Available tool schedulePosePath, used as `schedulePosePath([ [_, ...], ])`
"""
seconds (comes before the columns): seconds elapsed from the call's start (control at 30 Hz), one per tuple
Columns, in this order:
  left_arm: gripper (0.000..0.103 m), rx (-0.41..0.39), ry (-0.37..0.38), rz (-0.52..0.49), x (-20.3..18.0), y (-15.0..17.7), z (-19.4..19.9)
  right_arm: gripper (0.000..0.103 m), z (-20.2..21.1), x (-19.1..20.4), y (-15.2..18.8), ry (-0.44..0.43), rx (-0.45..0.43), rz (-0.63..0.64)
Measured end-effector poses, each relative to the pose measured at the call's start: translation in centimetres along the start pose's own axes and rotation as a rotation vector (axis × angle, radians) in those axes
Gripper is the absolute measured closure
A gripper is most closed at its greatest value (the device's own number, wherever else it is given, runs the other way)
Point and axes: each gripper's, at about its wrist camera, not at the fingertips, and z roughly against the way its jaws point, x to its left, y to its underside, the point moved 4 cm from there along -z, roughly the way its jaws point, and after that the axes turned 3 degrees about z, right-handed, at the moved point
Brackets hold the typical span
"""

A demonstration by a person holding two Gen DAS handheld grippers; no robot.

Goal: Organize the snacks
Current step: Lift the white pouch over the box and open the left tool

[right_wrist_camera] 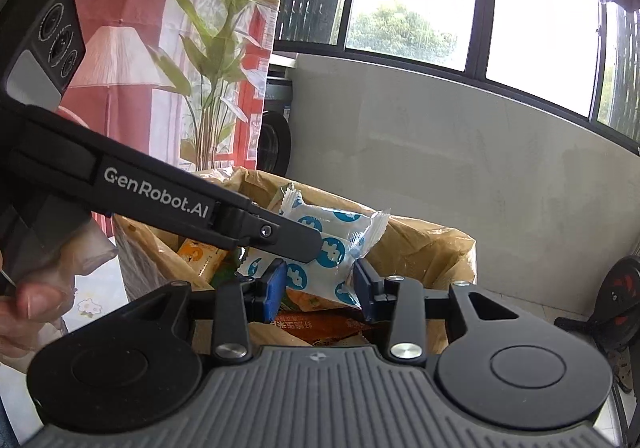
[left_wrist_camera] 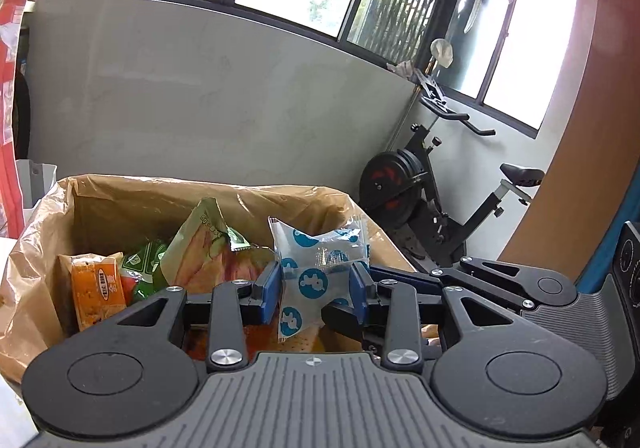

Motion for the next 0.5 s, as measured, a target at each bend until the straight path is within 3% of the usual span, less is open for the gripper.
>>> schedulePosePath([
  [0.13,0.054,0.001,-0.005,-0.032,0.2,0.5,-0.5,0.061,-0.8,-0.7,0.3,0.021,0.047,-0.039],
  [0.27,0.025,-0.005,-0.026,-0.054,0.3,0.5,0.2,0.052,-0.6,-1.1,0.6,0.05,0.068,-0.059],
  [0.33,0.016,-0.017,-0.03,-0.062,0.3,0.2,0.9,0.049,-0.2,-1.4,0.6,0.066,0.07,-0.079],
  [0.43,0.01,-0.035,-0.073,-0.091,0.1,0.0,2.3,0.037,0.9,-2.0,0.5,0.076,0.054,-0.122],
  [0.5,0.008,-0.048,-0.112,-0.114,-0.2,-0.2,3.3,0.021,1.8,-2.2,0.2,0.082,0.039,-0.144],
])
